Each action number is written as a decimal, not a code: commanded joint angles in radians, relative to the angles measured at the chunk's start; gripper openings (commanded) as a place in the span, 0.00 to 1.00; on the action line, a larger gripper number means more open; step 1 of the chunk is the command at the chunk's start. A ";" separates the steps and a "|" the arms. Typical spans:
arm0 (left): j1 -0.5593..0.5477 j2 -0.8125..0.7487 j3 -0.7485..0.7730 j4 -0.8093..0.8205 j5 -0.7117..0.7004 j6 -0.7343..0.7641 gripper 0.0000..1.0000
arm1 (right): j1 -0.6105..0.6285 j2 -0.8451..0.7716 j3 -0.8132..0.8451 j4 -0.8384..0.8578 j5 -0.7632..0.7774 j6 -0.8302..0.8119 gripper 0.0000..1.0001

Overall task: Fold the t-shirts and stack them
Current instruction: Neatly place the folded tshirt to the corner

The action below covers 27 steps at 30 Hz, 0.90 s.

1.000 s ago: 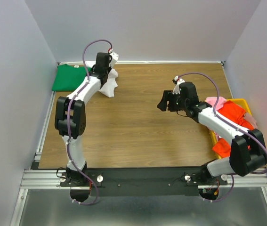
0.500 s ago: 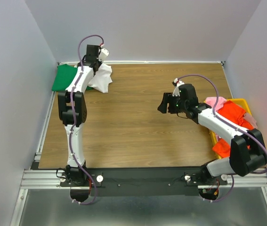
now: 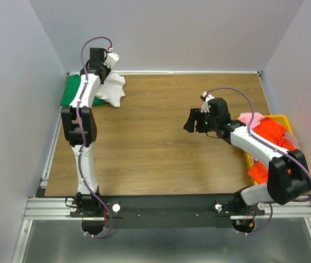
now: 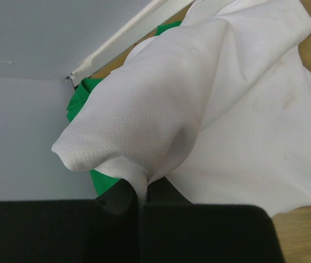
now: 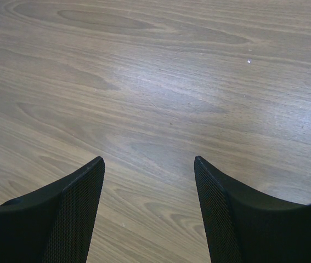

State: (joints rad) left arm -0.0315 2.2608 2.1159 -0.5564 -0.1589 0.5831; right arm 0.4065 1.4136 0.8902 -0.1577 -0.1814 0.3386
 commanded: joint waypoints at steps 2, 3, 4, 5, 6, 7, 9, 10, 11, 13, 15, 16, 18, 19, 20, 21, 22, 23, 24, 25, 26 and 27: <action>0.047 -0.063 0.062 -0.017 0.055 0.017 0.00 | 0.003 0.021 -0.014 -0.003 -0.023 -0.009 0.73; 0.056 -0.058 0.067 -0.025 0.062 0.020 0.00 | 0.002 0.019 -0.016 -0.002 -0.024 -0.009 0.73; 0.061 -0.057 0.078 -0.036 0.065 0.020 0.00 | 0.003 0.019 -0.016 -0.002 -0.027 -0.009 0.73; 0.068 -0.050 0.078 -0.037 0.070 0.021 0.00 | 0.003 0.018 -0.017 -0.002 -0.024 -0.009 0.73; 0.071 -0.050 0.078 -0.039 0.070 0.021 0.00 | 0.003 0.018 -0.017 -0.002 -0.024 -0.009 0.73; 0.077 -0.052 0.076 -0.039 0.073 0.021 0.00 | 0.003 0.018 -0.017 -0.002 -0.024 -0.009 0.73; 0.091 -0.050 0.073 -0.039 0.104 0.015 0.00 | 0.003 0.018 -0.020 0.000 -0.023 -0.009 0.73; 0.094 -0.053 0.070 -0.034 0.113 0.012 0.00 | 0.002 0.021 -0.022 0.001 -0.024 -0.009 0.73; 0.097 -0.059 0.067 -0.030 0.119 0.014 0.00 | 0.003 0.022 -0.022 0.000 -0.024 -0.007 0.73; 0.107 -0.061 0.070 -0.028 0.119 0.014 0.00 | 0.003 0.022 -0.022 0.001 -0.027 -0.007 0.73; 0.113 -0.066 0.072 -0.028 0.122 0.015 0.00 | 0.003 0.022 -0.020 0.003 -0.030 -0.007 0.73; 0.116 -0.067 0.072 -0.028 0.127 0.015 0.00 | 0.002 0.022 -0.020 0.001 -0.030 -0.007 0.73; 0.125 -0.073 0.072 -0.023 0.139 0.014 0.00 | 0.003 0.025 -0.020 0.004 -0.035 -0.007 0.73; 0.130 -0.075 0.072 -0.022 0.140 0.015 0.00 | 0.002 0.025 -0.020 0.004 -0.035 -0.006 0.73; 0.133 -0.076 0.070 -0.020 0.142 0.017 0.00 | 0.003 0.027 -0.020 0.004 -0.038 -0.007 0.73; 0.136 -0.078 0.067 -0.019 0.142 0.017 0.00 | 0.002 0.027 -0.020 0.004 -0.038 -0.007 0.73; 0.137 -0.078 0.065 -0.017 0.144 0.015 0.00 | 0.003 0.028 -0.022 0.004 -0.038 -0.007 0.73; 0.140 -0.079 0.065 -0.016 0.144 0.015 0.00 | 0.002 0.028 -0.022 0.006 -0.041 -0.007 0.73; 0.145 -0.084 0.064 -0.016 0.150 0.015 0.00 | 0.003 0.028 -0.022 0.006 -0.041 -0.007 0.73; 0.147 -0.084 0.059 -0.013 0.153 0.014 0.00 | 0.003 0.028 -0.022 0.006 -0.041 -0.007 0.73; 0.150 -0.090 0.056 -0.011 0.154 0.012 0.00 | 0.003 0.028 -0.022 0.007 -0.043 -0.007 0.73; 0.153 -0.093 0.055 -0.010 0.154 0.011 0.00 | 0.003 0.030 -0.022 0.007 -0.043 -0.007 0.73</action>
State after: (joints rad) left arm 0.0994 2.2406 2.1651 -0.5789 -0.0257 0.5869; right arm 0.4065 1.4288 0.8814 -0.1577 -0.2028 0.3389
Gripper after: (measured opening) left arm 0.024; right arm 0.731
